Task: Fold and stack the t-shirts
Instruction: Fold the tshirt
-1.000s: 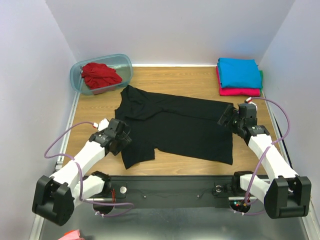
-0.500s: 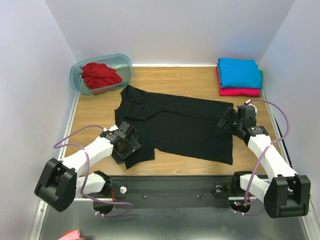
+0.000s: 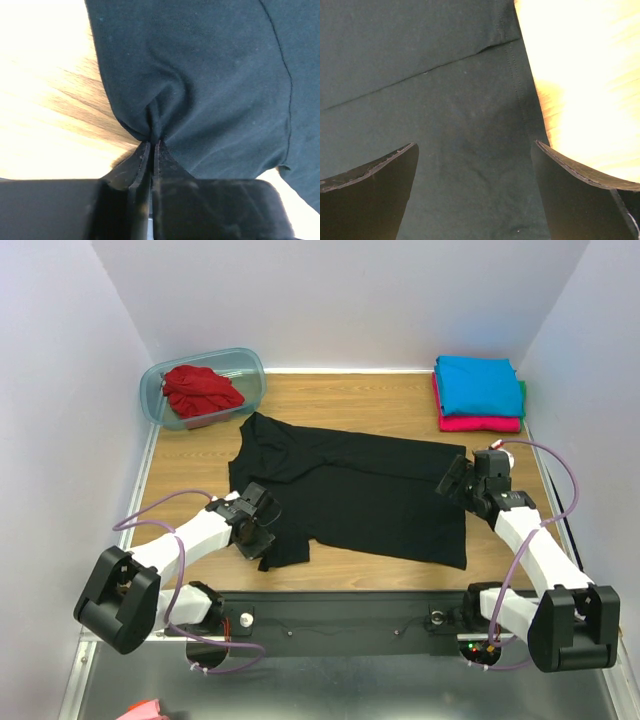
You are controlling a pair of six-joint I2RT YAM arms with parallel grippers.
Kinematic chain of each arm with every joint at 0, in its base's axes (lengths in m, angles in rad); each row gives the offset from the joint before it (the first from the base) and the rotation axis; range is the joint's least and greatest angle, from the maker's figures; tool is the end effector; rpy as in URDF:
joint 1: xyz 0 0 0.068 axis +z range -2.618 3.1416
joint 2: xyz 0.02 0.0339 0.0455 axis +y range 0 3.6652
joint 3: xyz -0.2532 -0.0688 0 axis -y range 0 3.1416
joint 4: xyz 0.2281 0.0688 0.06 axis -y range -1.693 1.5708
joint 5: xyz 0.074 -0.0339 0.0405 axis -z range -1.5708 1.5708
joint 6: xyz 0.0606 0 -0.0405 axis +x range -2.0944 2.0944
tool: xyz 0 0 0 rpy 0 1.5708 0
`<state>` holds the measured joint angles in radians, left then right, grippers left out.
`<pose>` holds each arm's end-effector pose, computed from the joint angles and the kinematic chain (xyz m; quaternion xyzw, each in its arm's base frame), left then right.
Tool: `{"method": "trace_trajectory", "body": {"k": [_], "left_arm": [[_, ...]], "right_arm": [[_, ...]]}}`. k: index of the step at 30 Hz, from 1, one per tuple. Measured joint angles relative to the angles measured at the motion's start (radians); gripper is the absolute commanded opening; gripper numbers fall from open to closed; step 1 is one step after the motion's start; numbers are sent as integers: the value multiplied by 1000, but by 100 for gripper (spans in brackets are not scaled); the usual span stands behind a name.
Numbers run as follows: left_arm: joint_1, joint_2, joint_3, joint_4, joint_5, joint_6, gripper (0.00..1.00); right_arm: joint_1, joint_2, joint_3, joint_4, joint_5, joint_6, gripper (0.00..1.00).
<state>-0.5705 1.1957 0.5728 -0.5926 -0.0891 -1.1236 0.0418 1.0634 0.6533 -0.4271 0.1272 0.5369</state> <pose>0.1664 -0.1004 0.1388 -0.2760 0.9438 -0.1033 0.1497 0.2200 0.0015 0.1993 0.2504 0.8976 0.0453 0.3600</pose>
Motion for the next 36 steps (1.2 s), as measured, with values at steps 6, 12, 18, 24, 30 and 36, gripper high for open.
{"method": "trace_trajectory", "body": {"k": [6, 12, 18, 24, 30, 36], "left_arm": [[0, -4, 0, 4, 7, 2, 0], [0, -55, 0, -9, 2, 16, 0], [-3, -115, 0, -12, 1, 27, 0], [-4, -131, -4, -11, 2, 41, 0], [-4, -134, -6, -11, 5, 43, 0], [-4, -142, -6, -16, 7, 46, 0]], "right_arm": [[0, -73, -5, -68, 32, 69, 100], [0, -199, -27, -235, 64, 211, 100], [0, -319, -114, -322, 15, 367, 100], [0, -330, -162, -404, 6, 433, 97], [0, -302, -238, -388, -12, 454, 86], [0, -280, -255, -325, -23, 455, 48]]}}
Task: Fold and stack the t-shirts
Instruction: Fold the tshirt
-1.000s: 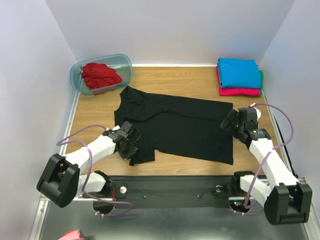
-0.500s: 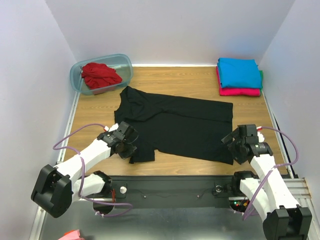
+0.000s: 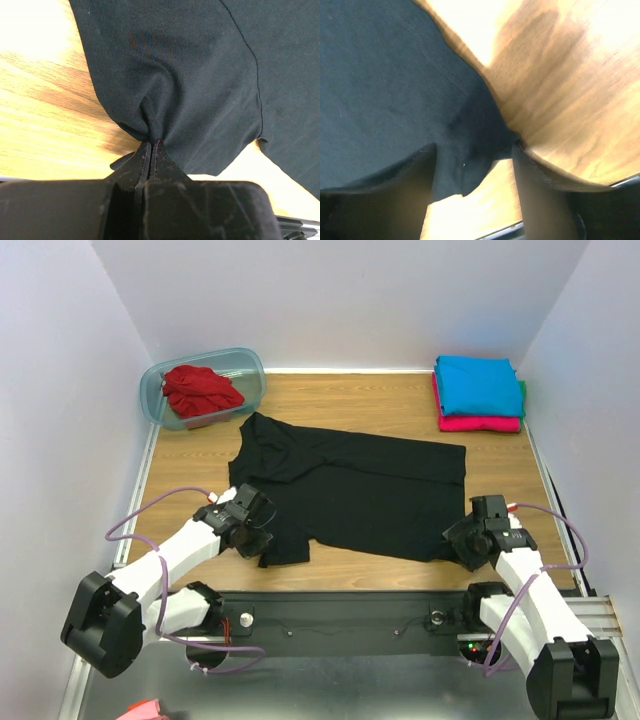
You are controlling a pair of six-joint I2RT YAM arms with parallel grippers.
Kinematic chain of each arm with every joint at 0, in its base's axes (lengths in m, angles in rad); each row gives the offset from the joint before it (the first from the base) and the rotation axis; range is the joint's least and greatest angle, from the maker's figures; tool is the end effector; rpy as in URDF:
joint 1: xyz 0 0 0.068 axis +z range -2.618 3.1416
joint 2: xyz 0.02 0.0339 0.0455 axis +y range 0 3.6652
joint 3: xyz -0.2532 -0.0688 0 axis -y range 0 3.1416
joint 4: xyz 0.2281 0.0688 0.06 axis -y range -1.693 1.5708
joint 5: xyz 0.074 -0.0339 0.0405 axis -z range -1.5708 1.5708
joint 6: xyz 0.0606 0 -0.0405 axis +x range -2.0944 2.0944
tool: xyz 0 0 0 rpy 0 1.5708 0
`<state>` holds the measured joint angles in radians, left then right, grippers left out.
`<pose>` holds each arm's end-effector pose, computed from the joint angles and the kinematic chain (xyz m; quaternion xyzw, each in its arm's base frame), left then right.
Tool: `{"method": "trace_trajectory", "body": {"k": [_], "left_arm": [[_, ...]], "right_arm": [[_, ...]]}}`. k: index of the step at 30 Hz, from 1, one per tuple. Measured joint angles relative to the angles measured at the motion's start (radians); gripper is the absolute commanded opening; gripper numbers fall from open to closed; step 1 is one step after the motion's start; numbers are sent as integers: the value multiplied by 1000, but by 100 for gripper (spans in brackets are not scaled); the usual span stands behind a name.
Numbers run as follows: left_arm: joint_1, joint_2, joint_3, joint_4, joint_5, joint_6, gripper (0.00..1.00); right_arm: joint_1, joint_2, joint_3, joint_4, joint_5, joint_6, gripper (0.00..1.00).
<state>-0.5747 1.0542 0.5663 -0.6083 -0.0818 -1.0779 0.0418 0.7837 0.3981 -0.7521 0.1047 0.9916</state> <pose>0.1588 -0.0969 0.1602 -0.2511 0.9382 -0.1458 0.1884 0.1311 -0.0009 0.1402 0.4560 0.8622 0.0616 0.2118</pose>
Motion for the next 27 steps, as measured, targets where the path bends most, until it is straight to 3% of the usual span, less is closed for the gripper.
{"method": "trace_trajectory", "body": {"k": [3, 11, 22, 27], "left_arm": [[0, -2, 0, -5, 0, 3, 0], [0, 33, 68, -57, -6, 34, 0], [35, 178, 243, -70, -3, 123, 0], [115, 235, 350, -55, -3, 181, 0]], "right_arm": [[0, 18, -14, 41, -6, 0, 29], [0, 21, -8, 64, -23, -32, 9], [0, 114, 138, 61, -32, -99, 7], [0, 188, 226, 66, -15, -121, 7]]}}
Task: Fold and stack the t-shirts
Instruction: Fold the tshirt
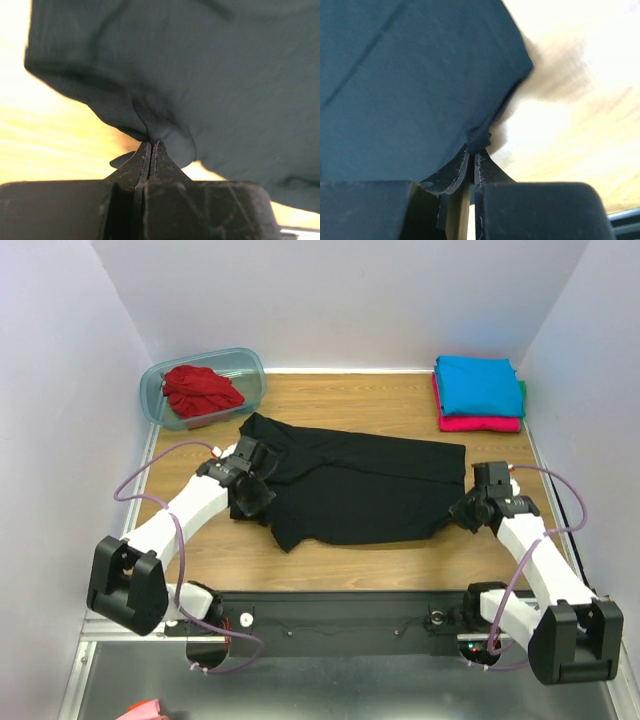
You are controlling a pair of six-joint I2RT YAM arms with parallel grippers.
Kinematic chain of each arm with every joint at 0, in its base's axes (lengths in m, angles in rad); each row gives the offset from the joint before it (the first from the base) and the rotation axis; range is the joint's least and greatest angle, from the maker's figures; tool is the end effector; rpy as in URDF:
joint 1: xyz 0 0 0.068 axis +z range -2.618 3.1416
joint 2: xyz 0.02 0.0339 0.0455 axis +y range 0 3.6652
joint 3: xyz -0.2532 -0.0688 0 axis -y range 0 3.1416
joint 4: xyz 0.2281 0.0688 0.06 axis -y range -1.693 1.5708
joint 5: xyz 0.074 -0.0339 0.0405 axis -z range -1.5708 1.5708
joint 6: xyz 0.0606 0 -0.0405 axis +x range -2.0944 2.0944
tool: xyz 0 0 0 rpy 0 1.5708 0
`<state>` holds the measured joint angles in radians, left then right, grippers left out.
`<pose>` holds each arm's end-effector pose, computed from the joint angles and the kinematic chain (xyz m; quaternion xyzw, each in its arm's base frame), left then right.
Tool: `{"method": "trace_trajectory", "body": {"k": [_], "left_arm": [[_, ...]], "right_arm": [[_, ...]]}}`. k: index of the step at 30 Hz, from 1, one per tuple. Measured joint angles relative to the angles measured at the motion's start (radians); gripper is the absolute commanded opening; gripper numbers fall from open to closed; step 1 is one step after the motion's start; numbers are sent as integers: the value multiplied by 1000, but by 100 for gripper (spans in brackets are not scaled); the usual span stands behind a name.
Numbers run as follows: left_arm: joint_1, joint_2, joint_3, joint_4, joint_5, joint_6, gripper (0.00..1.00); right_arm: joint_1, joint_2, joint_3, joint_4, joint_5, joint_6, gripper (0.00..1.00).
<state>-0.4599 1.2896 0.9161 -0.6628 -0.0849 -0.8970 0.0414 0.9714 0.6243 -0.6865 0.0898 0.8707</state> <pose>0.2285 -0.1075 0.2138 -0.2199 0.9383 -0.1337 0.2311 0.1809 0.0021 0.1860 0.3989 0.8768 0.0779 0.2571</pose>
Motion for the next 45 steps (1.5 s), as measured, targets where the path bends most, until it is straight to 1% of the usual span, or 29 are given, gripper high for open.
{"method": "trace_trajectory", "body": {"k": [3, 7, 14, 19, 26, 27, 28, 29, 30, 31, 32, 33, 34, 36, 39, 40, 44, 45], "left_arm": [[43, 28, 43, 20, 5, 31, 0], [92, 108, 126, 47, 11, 72, 0], [123, 277, 284, 94, 29, 138, 0], [139, 400, 388, 106, 32, 179, 0], [171, 505, 449, 114, 32, 203, 0], [175, 513, 455, 113, 32, 204, 0], [183, 525, 462, 113, 31, 206, 6], [190, 534, 473, 111, 31, 208, 14], [196, 544, 482, 111, 31, 210, 24], [204, 556, 498, 109, 32, 212, 51], [208, 563, 509, 109, 32, 216, 61], [212, 576, 525, 111, 32, 227, 68], [214, 579, 533, 114, 33, 224, 98], [219, 583, 542, 113, 31, 235, 98], [220, 583, 548, 113, 31, 233, 98], [220, 582, 548, 113, 30, 233, 98], [219, 552, 542, 113, 29, 233, 98], [217, 525, 522, 122, 29, 233, 98]], "right_arm": [[0, 74, 63, 12, 7, -31, 7], [0, 194, 162, 30, 14, -85, 7], [0, 336, 266, 71, 16, -140, 7], [0, 421, 320, 89, 56, -159, 8], [0, 544, 404, 111, 86, -169, 12], [0, 560, 414, 113, 90, -170, 17], [0, 577, 422, 118, 98, -172, 20], [0, 591, 427, 119, 105, -172, 25], [0, 599, 429, 120, 114, -172, 37], [0, 605, 430, 119, 127, -172, 42], [0, 607, 430, 119, 135, -167, 48], [0, 608, 430, 119, 150, -167, 59], [0, 608, 431, 118, 161, -170, 65], [0, 608, 436, 119, 172, -171, 74], [0, 599, 448, 119, 183, -186, 97], [0, 592, 449, 119, 184, -196, 100], [0, 523, 449, 119, 158, -229, 100], [0, 491, 446, 119, 135, -238, 100]]}}
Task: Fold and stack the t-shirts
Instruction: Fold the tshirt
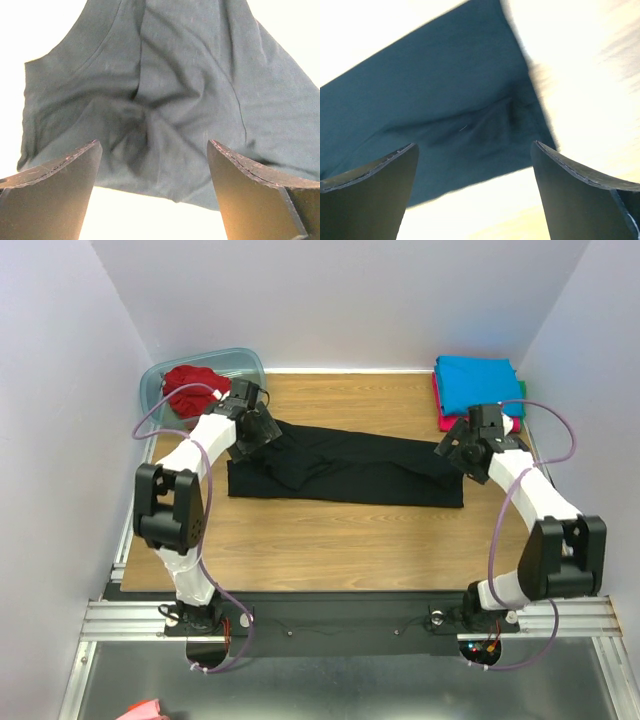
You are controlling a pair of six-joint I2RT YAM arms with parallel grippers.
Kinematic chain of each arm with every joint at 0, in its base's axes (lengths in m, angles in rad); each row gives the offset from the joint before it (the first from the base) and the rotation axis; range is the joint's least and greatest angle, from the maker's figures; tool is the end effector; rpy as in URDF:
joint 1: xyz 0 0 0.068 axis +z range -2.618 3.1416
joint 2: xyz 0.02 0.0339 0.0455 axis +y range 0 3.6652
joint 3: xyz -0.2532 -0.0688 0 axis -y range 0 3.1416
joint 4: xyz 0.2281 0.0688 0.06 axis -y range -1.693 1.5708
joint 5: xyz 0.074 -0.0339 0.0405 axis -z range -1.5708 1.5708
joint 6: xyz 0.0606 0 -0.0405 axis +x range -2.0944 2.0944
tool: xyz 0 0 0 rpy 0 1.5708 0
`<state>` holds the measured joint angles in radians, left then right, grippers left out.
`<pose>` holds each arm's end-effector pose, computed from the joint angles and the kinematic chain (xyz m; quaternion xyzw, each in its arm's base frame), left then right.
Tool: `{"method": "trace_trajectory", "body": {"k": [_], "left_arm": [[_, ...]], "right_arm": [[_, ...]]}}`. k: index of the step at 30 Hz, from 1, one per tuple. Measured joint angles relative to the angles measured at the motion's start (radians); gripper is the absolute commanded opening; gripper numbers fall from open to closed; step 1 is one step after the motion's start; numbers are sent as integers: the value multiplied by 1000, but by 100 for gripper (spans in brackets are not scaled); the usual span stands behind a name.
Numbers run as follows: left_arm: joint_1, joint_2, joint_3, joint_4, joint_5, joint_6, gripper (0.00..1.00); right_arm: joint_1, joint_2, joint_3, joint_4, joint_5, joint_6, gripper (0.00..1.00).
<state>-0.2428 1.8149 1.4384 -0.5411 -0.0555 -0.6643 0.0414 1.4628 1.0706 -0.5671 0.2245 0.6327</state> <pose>0.3863 -0.0922 0.2243 -0.2068 0.9240 -0.1169 0.2998 0.3031 -0.0009 0.2245 0.3084 0.8967 -0.0019 0.3176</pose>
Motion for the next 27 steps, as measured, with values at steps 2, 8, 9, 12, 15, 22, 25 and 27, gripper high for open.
{"method": "trace_trajectory", "body": {"k": [2, 8, 9, 12, 15, 22, 25, 27], "left_arm": [[-7, -69, -51, 3, -1, -6, 98], [-79, -253, -193, 14, -8, -37, 98], [-93, -265, -210, 21, -6, -42, 98], [-118, -254, -230, 30, 14, -50, 98], [-131, -211, -235, 41, 16, -58, 98], [-137, -105, -227, 71, 24, -68, 98], [-137, -53, -202, 86, 36, -70, 98], [-137, -20, -172, 92, 42, -72, 98]], "right_arm": [[0, -66, -10, 3, -56, -16, 100], [31, -172, -119, 92, -249, -47, 100], [46, -164, -135, 103, -275, -51, 100], [114, -96, -144, 126, -322, -61, 100], [172, -24, -144, 154, -338, -68, 100], [187, 80, -144, 183, -327, -69, 100], [187, 99, -144, 186, -311, -72, 100], [187, 108, -144, 187, -299, -72, 100]]}}
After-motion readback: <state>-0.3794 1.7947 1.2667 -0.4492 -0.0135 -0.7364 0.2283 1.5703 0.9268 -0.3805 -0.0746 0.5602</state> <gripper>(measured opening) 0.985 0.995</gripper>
